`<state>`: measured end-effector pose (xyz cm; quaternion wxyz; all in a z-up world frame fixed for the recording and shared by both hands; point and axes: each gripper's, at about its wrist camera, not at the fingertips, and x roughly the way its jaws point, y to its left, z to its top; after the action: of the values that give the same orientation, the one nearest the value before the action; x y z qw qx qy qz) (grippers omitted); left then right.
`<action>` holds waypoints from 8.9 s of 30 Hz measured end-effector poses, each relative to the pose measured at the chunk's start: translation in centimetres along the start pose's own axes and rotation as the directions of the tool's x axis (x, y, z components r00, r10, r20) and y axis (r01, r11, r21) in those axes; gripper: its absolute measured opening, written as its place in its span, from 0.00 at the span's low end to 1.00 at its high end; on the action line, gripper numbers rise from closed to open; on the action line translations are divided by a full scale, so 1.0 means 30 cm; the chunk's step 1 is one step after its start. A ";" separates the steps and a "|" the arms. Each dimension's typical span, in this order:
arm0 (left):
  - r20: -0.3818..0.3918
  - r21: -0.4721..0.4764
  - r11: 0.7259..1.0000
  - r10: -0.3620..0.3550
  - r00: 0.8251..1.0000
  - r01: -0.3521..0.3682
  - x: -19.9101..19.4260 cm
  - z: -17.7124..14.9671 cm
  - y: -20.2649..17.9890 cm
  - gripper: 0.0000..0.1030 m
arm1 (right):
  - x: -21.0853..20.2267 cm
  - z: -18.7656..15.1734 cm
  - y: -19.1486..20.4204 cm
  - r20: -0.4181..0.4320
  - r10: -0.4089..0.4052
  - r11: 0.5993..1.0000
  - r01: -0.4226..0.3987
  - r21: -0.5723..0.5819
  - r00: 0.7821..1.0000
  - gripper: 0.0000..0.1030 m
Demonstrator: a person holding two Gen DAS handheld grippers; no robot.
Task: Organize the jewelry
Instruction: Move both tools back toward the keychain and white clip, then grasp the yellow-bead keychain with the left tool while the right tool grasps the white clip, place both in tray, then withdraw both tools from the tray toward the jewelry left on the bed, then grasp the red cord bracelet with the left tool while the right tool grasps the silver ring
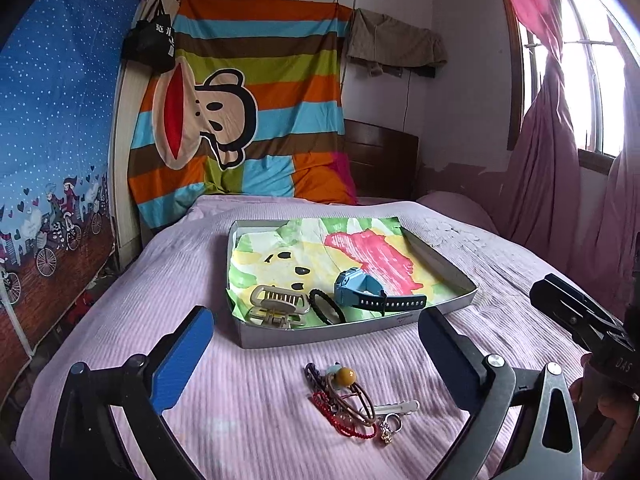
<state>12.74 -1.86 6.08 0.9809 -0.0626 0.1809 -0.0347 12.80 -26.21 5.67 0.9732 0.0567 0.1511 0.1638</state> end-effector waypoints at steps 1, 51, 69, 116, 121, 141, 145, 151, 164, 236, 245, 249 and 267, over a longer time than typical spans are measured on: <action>0.005 -0.001 1.000 0.005 1.000 -0.005 -0.011 -0.005 0.006 1.00 | -0.012 -0.005 0.007 0.003 -0.001 1.000 0.001 -0.003 1.000 0.99; -0.322 -0.098 0.971 -0.238 0.916 0.218 0.168 -0.146 0.043 0.48 | 0.272 -0.274 0.099 -0.485 0.063 0.972 -0.164 -0.169 0.872 0.47; -0.359 -0.088 0.968 -0.250 0.899 0.234 0.200 -0.165 0.029 0.04 | 0.308 -0.274 0.140 -0.527 0.144 0.945 -0.274 -0.178 0.837 0.19; -0.143 -0.092 0.985 -0.161 0.977 0.149 0.346 0.158 -0.057 0.03 | 0.421 0.024 -0.133 -0.321 0.035 0.999 -0.030 0.019 0.946 0.13; -0.168 -0.133 0.982 -0.153 0.974 0.132 0.397 0.129 -0.027 0.03 | 0.535 0.035 -0.155 -0.386 0.017 0.999 0.000 0.044 0.922 0.13; -0.277 -0.099 0.995 -0.034 0.960 0.006 0.487 0.051 -0.005 0.03 | 0.690 -0.026 -0.185 -0.521 0.027 0.996 0.023 0.089 0.853 0.13; -0.283 -0.095 0.995 -0.031 0.959 0.004 0.484 0.046 -0.006 0.03 | 0.688 -0.036 -0.178 -0.518 0.028 0.996 0.017 0.082 0.855 0.13; -0.281 -0.093 0.996 -0.026 0.959 0.000 0.469 0.037 -0.004 0.10 | 0.649 -0.042 -0.184 -0.474 0.036 0.995 0.012 0.097 0.880 0.25; -0.158 -0.093 0.996 -0.008 0.987 -0.007 0.318 0.048 0.011 0.73 | 0.426 -0.022 -0.185 -0.245 -0.003 0.991 0.036 0.128 0.970 0.62; -0.360 0.089 0.981 -0.131 0.924 0.174 0.060 -0.210 0.003 0.51 | 0.163 -0.261 0.082 -0.437 0.065 0.980 -0.139 -0.140 0.897 0.87; -0.425 0.010 0.981 -0.171 0.889 0.194 0.140 -0.215 -0.003 0.28 | 0.192 -0.271 0.103 -0.462 0.072 0.973 -0.164 -0.162 0.884 0.60; -0.449 -0.017 0.984 -0.165 0.878 0.176 0.179 -0.218 -0.004 0.23 | 0.209 -0.276 0.123 -0.478 0.086 0.965 -0.193 -0.179 0.874 0.52; -0.470 -0.075 0.985 -0.171 0.866 0.154 0.235 -0.242 0.011 0.05 | 0.285 -0.298 0.165 -0.521 0.087 0.954 -0.221 -0.202 0.849 0.39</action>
<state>16.71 -2.97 -3.17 0.8990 -0.0843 0.4102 -0.1284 16.20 -18.13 -4.38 0.8817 -0.1014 0.3742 0.2689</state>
